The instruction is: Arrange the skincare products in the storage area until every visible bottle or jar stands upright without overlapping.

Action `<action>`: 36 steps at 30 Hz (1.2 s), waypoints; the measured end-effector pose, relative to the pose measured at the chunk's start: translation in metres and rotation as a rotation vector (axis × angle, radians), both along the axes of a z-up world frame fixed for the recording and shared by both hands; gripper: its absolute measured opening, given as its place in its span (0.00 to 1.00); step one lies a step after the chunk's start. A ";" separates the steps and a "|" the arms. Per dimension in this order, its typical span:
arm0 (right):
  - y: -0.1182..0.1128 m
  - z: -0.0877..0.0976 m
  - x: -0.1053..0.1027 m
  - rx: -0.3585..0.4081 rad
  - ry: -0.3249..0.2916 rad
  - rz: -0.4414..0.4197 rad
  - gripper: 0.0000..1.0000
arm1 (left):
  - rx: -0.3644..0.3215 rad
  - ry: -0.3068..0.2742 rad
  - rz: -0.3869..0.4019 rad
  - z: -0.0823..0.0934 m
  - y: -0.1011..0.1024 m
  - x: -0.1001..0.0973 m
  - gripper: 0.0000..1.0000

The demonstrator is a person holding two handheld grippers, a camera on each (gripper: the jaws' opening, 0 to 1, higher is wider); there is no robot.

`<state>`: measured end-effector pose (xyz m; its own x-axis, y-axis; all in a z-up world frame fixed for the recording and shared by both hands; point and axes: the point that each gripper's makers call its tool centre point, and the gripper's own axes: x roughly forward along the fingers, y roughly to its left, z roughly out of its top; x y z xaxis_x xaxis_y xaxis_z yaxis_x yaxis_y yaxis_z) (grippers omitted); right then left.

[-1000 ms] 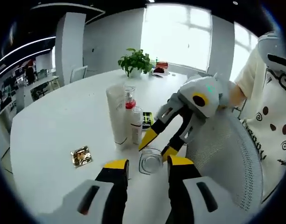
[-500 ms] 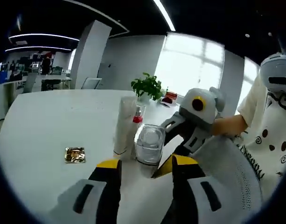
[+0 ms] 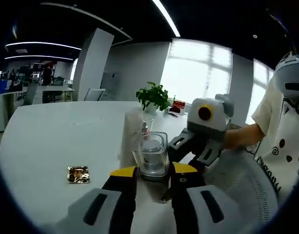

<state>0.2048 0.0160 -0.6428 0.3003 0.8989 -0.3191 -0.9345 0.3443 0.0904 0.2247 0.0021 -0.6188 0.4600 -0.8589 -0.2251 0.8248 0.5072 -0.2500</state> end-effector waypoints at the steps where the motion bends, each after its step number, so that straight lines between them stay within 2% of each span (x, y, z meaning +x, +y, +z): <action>1: -0.001 0.000 0.000 0.013 0.023 -0.008 0.21 | -0.003 0.008 -0.005 0.000 -0.002 0.001 0.23; 2: -0.003 0.000 0.000 0.022 0.044 -0.014 0.21 | -0.001 0.005 -0.009 0.000 -0.004 0.000 0.23; 6: -0.009 -0.003 0.005 -0.006 0.029 -0.032 0.21 | 0.024 -0.029 -0.028 -0.001 -0.013 -0.001 0.23; 11: -0.017 -0.006 0.006 -0.011 0.048 -0.049 0.21 | 0.012 -0.013 -0.052 -0.001 -0.023 -0.002 0.22; 12: -0.018 -0.006 0.006 -0.020 0.043 -0.053 0.21 | 0.018 -0.012 -0.057 -0.002 -0.023 0.001 0.22; 15: -0.027 -0.008 0.014 -0.097 -0.038 -0.079 0.22 | 0.033 -0.011 -0.062 -0.004 -0.030 0.004 0.21; 22: -0.038 -0.008 0.015 -0.086 -0.023 -0.108 0.22 | 0.055 -0.007 -0.083 -0.002 -0.047 0.005 0.20; 23: -0.040 -0.007 0.017 -0.098 -0.046 -0.117 0.23 | 0.054 -0.012 -0.081 -0.002 -0.050 0.006 0.20; 24: -0.045 -0.006 0.022 -0.129 -0.109 -0.135 0.23 | 0.053 -0.016 -0.073 -0.002 -0.052 0.008 0.20; 27: -0.053 -0.009 0.021 -0.207 -0.160 -0.138 0.23 | 0.048 -0.001 -0.066 -0.007 -0.058 0.014 0.20; 28: -0.057 -0.010 0.022 -0.240 -0.201 -0.136 0.23 | 0.058 -0.003 -0.060 -0.010 -0.056 0.017 0.20; 30: -0.063 -0.010 0.017 -0.261 -0.213 -0.132 0.21 | 0.135 -0.019 -0.034 -0.021 -0.051 0.025 0.20; 34: -0.072 0.000 0.017 -0.244 -0.210 -0.148 0.21 | 0.184 -0.032 -0.039 -0.030 -0.052 0.030 0.20; 36: -0.074 0.011 0.021 -0.212 -0.223 -0.180 0.21 | 0.200 -0.040 -0.041 -0.032 -0.054 0.032 0.20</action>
<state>0.2261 -0.0581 -0.6317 0.5313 0.7460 -0.4015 -0.8458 0.4946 -0.2002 0.2564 -0.0519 -0.6512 0.4375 -0.8170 -0.3756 0.8529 0.5093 -0.1144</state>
